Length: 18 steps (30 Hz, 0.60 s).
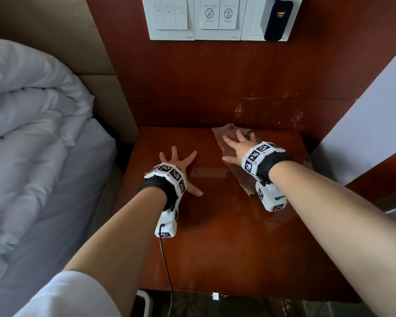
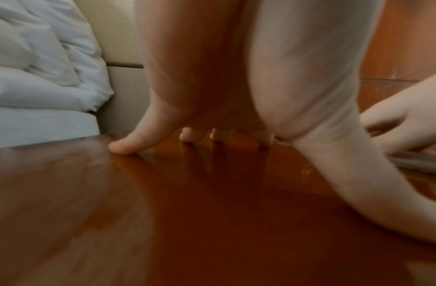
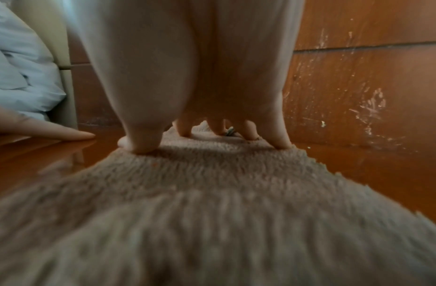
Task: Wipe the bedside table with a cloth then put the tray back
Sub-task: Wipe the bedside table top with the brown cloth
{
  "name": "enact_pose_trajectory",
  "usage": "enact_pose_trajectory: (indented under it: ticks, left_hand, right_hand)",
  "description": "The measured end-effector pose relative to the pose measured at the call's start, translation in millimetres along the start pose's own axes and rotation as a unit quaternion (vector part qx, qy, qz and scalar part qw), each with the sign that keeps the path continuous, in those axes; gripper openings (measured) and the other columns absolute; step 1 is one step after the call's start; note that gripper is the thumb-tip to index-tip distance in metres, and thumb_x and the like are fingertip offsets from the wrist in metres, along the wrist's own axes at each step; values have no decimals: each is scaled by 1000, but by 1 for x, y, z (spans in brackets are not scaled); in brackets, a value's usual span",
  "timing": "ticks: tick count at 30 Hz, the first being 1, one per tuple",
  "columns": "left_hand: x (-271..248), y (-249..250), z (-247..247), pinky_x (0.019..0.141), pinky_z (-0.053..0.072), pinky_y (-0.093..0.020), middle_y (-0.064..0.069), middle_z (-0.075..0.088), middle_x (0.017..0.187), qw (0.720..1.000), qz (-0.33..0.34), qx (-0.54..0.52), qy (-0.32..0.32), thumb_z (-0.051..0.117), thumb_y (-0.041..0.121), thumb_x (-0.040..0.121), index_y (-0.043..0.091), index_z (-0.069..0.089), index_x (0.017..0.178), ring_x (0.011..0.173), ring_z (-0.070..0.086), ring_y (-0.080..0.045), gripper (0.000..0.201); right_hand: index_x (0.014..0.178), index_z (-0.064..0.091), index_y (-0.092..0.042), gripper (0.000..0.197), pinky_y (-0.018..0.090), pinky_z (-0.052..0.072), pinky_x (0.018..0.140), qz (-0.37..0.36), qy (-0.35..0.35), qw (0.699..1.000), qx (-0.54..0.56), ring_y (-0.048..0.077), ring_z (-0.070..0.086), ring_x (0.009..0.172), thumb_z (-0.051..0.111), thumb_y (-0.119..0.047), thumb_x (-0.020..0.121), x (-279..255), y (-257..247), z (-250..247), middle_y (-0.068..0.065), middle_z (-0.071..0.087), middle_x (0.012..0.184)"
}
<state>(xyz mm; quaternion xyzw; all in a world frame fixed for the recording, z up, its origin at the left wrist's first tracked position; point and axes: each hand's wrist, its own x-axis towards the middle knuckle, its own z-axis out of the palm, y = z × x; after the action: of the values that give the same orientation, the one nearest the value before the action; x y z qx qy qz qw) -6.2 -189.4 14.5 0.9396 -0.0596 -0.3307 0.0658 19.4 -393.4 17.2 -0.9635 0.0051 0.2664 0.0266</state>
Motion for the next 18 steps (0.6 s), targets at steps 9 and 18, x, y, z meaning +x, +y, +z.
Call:
enact_pose_trajectory:
  ticks: [9, 18]
  left_hand:
    - [8, 1, -9, 110, 12, -69, -6, -29, 155, 1000, -7, 10, -2, 80, 57, 60, 50, -10, 146, 139, -22, -49, 124]
    - [14, 2, -14, 110, 11, -68, -6, -28, 156, 1000, -9, 18, 3, 79, 58, 59, 51, -10, 145, 139, -21, -49, 124]
  right_hand:
    - [150, 0, -41, 73, 56, 14, 116, 72, 10, 997, 4, 45, -5, 144, 38, -61, 92, -27, 63, 5, 1, -13, 160]
    - [151, -1, -39, 72, 58, 13, 114, 100, 2, 995, 14, 43, -6, 145, 38, -57, 94, -54, 61, 20, 4, -14, 160]
